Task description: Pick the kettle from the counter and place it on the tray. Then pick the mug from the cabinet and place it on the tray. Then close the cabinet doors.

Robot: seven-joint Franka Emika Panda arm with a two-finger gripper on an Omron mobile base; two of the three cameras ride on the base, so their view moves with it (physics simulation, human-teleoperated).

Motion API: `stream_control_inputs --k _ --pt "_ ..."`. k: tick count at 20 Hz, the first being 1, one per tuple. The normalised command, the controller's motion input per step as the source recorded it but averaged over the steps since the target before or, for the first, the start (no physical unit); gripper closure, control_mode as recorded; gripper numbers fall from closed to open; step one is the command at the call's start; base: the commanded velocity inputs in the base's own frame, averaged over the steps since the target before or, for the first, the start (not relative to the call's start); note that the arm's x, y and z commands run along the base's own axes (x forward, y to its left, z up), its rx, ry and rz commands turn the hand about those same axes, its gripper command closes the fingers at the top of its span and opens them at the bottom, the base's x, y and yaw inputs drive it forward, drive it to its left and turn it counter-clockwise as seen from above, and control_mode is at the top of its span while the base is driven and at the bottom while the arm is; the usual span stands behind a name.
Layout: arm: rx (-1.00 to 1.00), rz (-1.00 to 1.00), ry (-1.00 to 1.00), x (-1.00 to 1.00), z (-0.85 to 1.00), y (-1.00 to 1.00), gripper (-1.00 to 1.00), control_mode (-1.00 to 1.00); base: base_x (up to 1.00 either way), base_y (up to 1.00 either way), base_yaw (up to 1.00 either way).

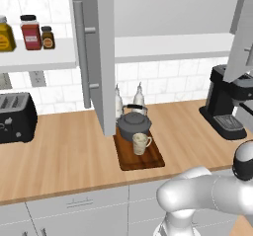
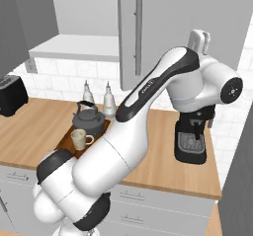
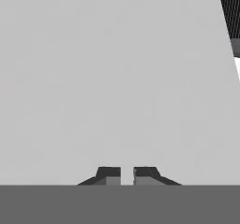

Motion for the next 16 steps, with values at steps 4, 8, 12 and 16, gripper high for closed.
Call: stream_control_inputs --k 4,8,12,16 --pt "0.0 -0.09 0.0 0.6 -0.02 0.68 1.0 -1.0 0.0 0.0 0.0" --pt "0.0 -0.12 0.0 0.43 0.0 0.76 1.0 -1.0 0.0 0.0 0.0" --pt "0.0 -0.13 0.0 0.39 -0.02 0.67 1.0 -1.0 0.0 0.0 0.0" --pt "0.0 -0.13 0.0 0.4 -0.03 0.6 1.0 -1.0 0.0 0.0 0.0"
